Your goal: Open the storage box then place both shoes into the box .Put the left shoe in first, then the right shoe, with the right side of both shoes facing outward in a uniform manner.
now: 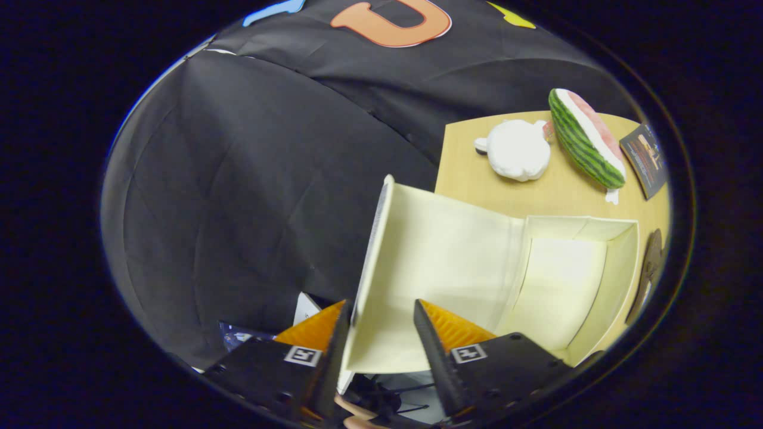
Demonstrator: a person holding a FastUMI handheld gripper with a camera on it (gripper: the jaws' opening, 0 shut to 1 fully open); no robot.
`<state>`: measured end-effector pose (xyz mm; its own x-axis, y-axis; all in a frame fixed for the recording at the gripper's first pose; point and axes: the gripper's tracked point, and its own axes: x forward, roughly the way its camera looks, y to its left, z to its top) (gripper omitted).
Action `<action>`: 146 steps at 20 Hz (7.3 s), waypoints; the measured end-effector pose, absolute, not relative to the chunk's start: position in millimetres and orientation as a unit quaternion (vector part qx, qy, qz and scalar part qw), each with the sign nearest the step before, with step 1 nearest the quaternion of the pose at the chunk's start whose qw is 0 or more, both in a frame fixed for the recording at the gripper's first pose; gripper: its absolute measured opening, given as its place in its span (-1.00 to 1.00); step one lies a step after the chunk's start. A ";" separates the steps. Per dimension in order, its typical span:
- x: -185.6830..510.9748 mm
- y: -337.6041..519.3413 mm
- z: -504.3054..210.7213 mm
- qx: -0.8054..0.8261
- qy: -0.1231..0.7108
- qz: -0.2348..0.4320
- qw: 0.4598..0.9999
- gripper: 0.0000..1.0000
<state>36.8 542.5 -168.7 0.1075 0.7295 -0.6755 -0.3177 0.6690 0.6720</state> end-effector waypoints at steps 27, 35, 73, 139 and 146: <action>103.3 110.3 -326.2 0.093 0.584 0.217 0.777 0.92; 103.7 37.6 -410.9 0.016 0.614 0.172 0.770 0.89; 47.2 173.5 -235.3 0.177 0.562 0.170 0.790 -1.00; 85.6 -104.3 -396.1 0.019 0.620 0.013 0.785 0.91; 109.7 -135.5 -435.1 0.002 0.615 -0.005 0.788 0.91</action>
<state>109.7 -135.5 -435.1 0.2426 -0.0050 -0.9701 0.0097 0.9999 -0.0028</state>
